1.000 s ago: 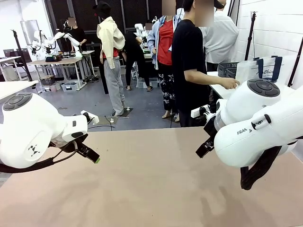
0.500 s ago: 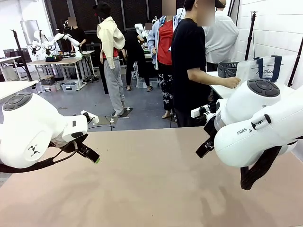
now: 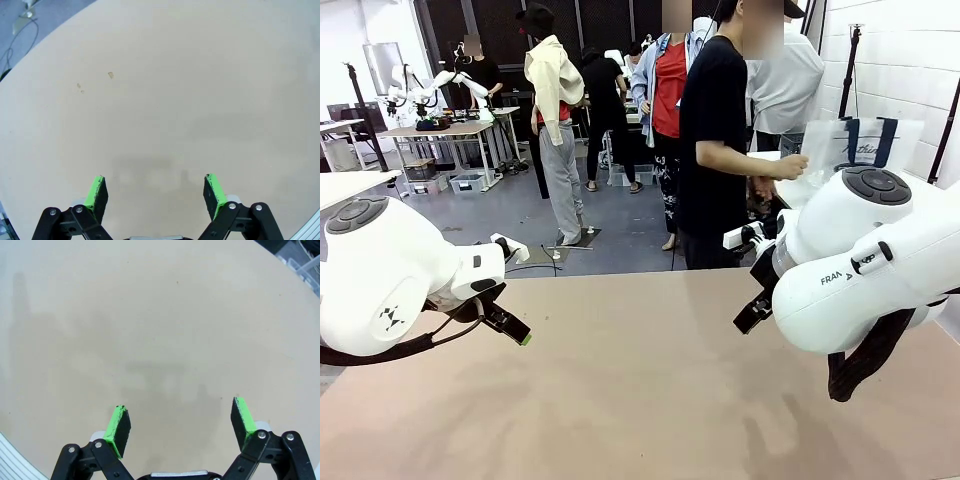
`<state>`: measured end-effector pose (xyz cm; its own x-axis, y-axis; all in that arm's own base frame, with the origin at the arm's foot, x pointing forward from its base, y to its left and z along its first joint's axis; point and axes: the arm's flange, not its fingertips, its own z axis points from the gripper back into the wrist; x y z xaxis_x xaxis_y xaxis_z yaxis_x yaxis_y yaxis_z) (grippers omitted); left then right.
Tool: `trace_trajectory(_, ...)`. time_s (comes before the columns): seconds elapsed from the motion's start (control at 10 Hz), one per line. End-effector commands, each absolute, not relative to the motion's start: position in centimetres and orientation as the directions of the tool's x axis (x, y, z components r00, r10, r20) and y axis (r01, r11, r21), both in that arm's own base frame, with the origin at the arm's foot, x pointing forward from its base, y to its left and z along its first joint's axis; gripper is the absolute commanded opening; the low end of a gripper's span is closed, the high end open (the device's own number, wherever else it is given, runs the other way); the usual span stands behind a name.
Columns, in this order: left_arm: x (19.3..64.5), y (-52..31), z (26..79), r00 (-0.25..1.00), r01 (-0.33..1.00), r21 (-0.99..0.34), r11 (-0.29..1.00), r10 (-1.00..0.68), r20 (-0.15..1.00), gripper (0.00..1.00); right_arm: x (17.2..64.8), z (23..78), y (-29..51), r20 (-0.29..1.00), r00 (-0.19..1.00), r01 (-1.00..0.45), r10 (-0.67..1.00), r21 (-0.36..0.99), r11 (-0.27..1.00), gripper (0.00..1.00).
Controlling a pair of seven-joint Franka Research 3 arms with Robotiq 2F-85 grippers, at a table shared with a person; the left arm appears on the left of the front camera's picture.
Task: Transfer purchased items from the store into the shopping bag.
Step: Open the Reusable shopping bag in the center of the table.
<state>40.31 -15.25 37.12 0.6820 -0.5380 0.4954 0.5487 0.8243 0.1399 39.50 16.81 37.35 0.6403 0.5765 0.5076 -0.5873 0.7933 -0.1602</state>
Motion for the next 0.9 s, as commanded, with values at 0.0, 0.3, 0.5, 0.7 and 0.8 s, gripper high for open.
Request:
trace_trajectory(0.0, 40.35, -15.11, 37.14, 0.683, 0.546, 0.139, 0.826, -0.535, 0.496, 1.00, 39.50, 37.34, 16.80, 0.508, 0.640, -0.587, 0.576, -0.160, 0.794, 1.00)
trace_trajectory(0.3, 40.35, -15.11, 37.14, 0.683, 0.546, 0.139, 0.826, -0.535, 0.496, 1.00, 39.50, 37.34, 16.80, 0.508, 0.640, -0.587, 0.576, -0.160, 0.794, 1.00)
trace_trajectory(0.5, 40.35, -15.11, 37.14, 0.683, 0.546, 0.139, 0.826, -0.535, 0.496, 1.00, 39.50, 37.34, 16.80, 0.508, 0.640, -0.587, 0.576, -0.160, 0.794, 1.00)
trace_trajectory(0.7, 40.35, -15.11, 37.14, 0.683, 0.546, 0.139, 0.826, -0.535, 0.496, 1.00, 39.50, 37.34, 16.80, 0.508, 0.640, -0.587, 0.576, -0.160, 0.794, 1.00)
trace_trajectory(0.8, 40.35, -15.11, 37.14, 0.683, 0.546, 0.139, 0.826, -0.535, 0.496, 1.00, 39.50, 37.34, 16.80, 0.508, 0.640, -0.587, 0.576, -0.160, 0.794, 1.00)
